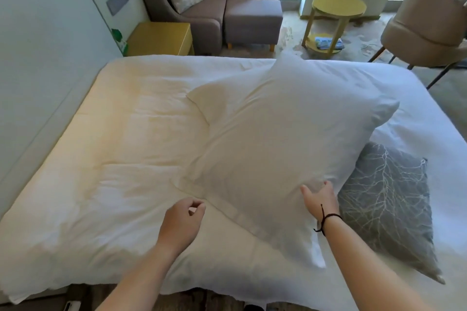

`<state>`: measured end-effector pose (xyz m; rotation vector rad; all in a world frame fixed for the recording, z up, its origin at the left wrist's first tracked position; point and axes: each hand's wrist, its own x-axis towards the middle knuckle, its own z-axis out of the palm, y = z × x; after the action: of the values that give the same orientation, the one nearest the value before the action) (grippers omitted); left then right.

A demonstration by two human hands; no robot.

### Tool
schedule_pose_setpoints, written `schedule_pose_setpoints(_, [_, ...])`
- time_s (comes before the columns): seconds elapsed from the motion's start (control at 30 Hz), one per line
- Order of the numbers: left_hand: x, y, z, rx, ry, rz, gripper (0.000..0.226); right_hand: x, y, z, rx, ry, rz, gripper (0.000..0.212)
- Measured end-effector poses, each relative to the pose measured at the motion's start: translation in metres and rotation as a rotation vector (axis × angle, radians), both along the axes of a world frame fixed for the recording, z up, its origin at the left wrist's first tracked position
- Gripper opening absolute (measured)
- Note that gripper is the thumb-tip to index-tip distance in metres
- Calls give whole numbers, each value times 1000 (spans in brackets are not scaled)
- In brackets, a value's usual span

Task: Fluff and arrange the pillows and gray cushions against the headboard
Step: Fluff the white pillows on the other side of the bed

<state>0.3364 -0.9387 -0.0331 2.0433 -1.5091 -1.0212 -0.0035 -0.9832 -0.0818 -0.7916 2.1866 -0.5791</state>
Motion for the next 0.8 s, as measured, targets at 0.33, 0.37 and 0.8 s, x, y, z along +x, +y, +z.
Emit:
schedule_pose_setpoints(0.33, [-24,-33,-6,35,-86,11,9,-10,-32,-42,184,4,71,42])
schedule_pose_setpoints(0.37, [-24,-38,-7,42,-78,20,9,-9,-32,-44,186,16,80,32])
schedule_pose_setpoints(0.8, [-33,-164,-38,37,16,-109,8,51,27,-8,213,218,408,36])
